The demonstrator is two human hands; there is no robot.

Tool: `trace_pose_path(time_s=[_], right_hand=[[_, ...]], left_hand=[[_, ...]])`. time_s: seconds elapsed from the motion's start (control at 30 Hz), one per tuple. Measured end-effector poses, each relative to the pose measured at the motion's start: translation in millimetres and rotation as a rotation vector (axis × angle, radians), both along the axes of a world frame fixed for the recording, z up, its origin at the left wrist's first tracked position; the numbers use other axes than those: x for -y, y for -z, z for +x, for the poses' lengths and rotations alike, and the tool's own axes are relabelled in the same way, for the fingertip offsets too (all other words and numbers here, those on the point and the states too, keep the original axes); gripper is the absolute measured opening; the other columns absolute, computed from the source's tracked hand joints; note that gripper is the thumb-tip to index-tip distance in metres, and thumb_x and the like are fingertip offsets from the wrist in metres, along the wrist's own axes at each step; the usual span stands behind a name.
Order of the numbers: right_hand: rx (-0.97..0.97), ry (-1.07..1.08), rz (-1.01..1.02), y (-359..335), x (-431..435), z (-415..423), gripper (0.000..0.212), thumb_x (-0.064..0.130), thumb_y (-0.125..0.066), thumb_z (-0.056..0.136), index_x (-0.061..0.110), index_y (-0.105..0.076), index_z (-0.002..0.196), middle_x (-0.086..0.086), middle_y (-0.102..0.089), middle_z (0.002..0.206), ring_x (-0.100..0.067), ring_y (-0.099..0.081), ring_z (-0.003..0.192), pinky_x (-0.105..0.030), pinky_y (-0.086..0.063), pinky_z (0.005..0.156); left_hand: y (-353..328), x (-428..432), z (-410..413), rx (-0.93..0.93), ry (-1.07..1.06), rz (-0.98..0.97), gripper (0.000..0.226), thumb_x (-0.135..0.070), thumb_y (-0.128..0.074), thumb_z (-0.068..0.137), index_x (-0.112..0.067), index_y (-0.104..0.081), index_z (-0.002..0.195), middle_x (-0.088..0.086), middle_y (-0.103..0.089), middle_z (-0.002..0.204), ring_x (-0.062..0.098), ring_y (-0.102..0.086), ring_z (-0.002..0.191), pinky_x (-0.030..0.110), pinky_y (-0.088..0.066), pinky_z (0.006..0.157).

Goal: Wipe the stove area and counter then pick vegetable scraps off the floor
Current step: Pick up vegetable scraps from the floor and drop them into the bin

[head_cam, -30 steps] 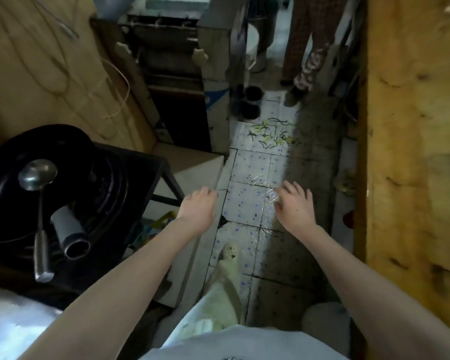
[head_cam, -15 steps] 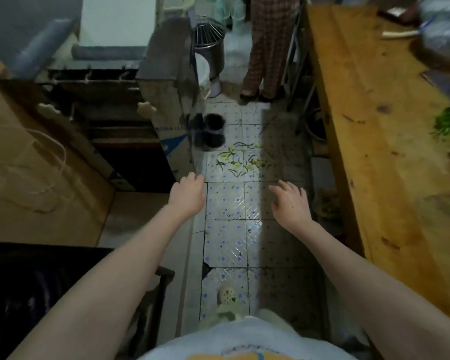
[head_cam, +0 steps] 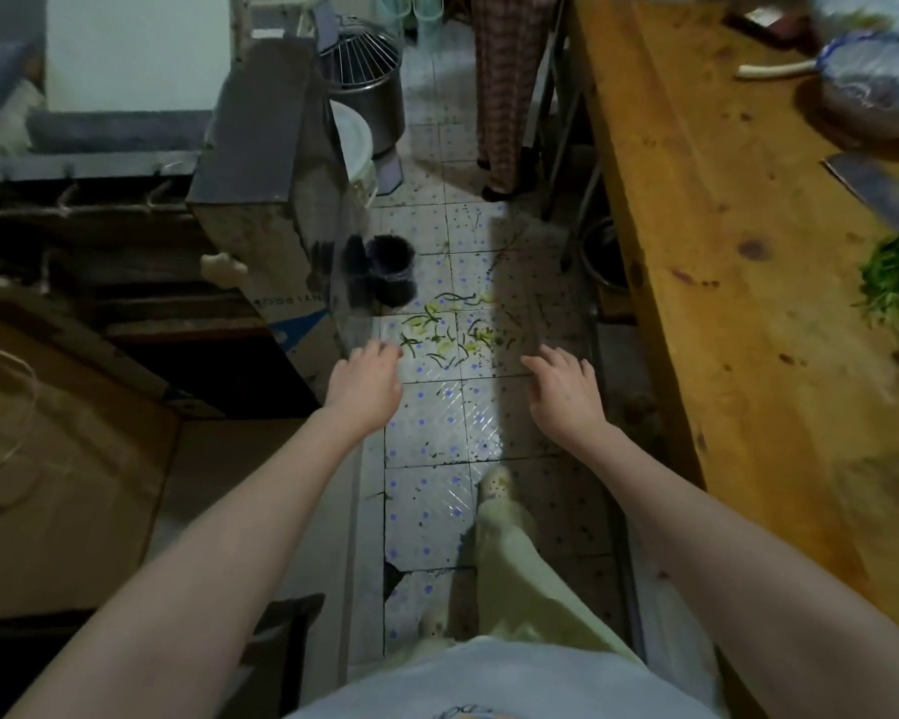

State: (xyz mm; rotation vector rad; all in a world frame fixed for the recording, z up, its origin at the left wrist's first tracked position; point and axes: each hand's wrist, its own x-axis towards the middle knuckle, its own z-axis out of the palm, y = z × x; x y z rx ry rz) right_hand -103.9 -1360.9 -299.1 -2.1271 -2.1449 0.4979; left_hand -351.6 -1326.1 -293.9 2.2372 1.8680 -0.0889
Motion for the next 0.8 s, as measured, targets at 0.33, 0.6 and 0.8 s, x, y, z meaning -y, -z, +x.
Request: trace_pose_path(time_s=[0.33, 0.6, 0.8], right_hand=[[-0.030, -0.035, -0.064, -1.0, -170.5, 25.6, 0.048, 0.011, -0.045, 0.093, 0.020, -0.041, 0.140, -0.008, -0.031, 0.153, -0.025, -0.021, 0.143, -0.048, -0.015, 0.117], [-0.057, -0.021, -0.090, 6.6, -277.6, 44.4, 0.040, 0.015, -0.040, 0.098, 0.020, -0.045, 0.138, -0.008, -0.033, 0.152, -0.024, -0.024, 0.142, -0.047, -0.015, 0.117], [-0.076, 0.054, -0.135, 34.2, -343.3, 27.4, 0.037, 0.019, -0.041, 0.098, 0.020, -0.048, 0.134, -0.006, -0.043, 0.144, -0.025, -0.035, 0.135, -0.044, -0.023, 0.113]], left_hand=[[-12.1, -157.8, 30.7, -0.022, -0.043, -0.047, 0.039, -0.020, -0.043, 0.095, -0.013, -0.040, 0.134, 0.011, -0.045, 0.132, 0.030, -0.046, 0.117, 0.041, -0.040, 0.091], [-10.9, -257.3, 51.8, 0.035, -0.053, -0.068, 0.041, -0.016, -0.043, 0.093, -0.013, -0.040, 0.134, 0.011, -0.046, 0.131, 0.031, -0.048, 0.115, 0.042, -0.041, 0.089], [13.7, -323.0, 40.4, 0.012, -0.040, -0.121, 0.041, -0.016, -0.043, 0.094, -0.012, -0.039, 0.134, 0.011, -0.045, 0.134, 0.031, -0.048, 0.117, 0.041, -0.042, 0.091]])
